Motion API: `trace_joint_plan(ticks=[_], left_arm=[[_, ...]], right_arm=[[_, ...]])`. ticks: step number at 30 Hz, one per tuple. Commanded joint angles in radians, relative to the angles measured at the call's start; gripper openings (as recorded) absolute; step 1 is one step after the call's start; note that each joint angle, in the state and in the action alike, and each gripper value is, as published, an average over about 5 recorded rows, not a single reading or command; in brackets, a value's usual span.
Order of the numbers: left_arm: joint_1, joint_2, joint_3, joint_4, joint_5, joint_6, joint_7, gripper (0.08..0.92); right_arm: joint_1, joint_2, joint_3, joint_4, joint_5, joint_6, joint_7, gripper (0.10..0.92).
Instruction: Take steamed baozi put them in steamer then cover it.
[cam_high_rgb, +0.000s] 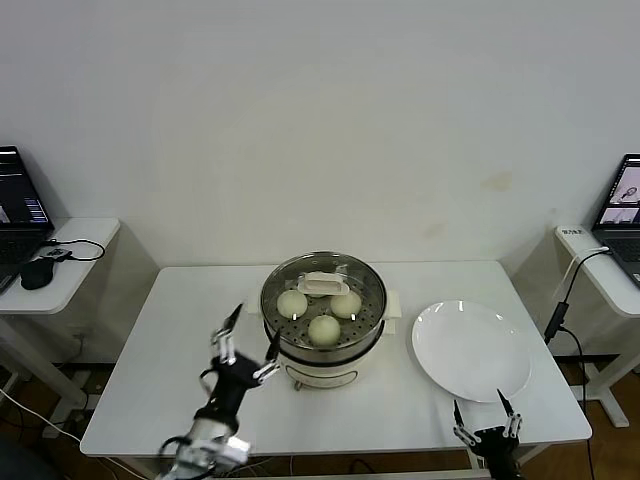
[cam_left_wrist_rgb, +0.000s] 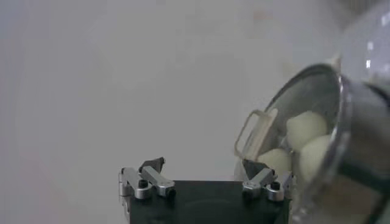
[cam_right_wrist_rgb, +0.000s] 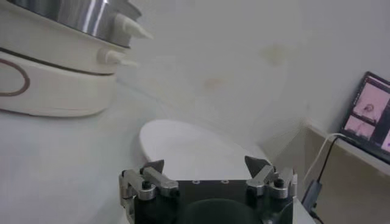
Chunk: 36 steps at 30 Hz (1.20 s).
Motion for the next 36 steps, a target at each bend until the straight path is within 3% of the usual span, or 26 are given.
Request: trace_joint_plan(ticks=[1,8,13,36], left_arm=[[0.353,-0.092,-0.205,-0.032,-0.675,-0.306,-0.144,0.823],[0.351,-0.148,-0.213,0.089,-0.672,-0.377,-0.135,0.823],[0.346,-0.137,-0.254,0.156,-0.655,-0.414,-0.043,0.823],[0.312,-0.127,-0.298,0.176,-0.667,-0.387,-0.006,0.823]], right_arm=[[-0.068,-0.101,-0.042,0.091,0.218,-0.032,-0.068,0.823],[-0.097,-0.139,-0.065,0.136,0.289,-0.068,-0.106,0.823],[-0.098,-0.128,-0.072,0.140,0.247,-0.055,-0.106,0.823],[-0.102,-0.081,-0.124,0.182,0.275,-0.112,-0.103,0.823]])
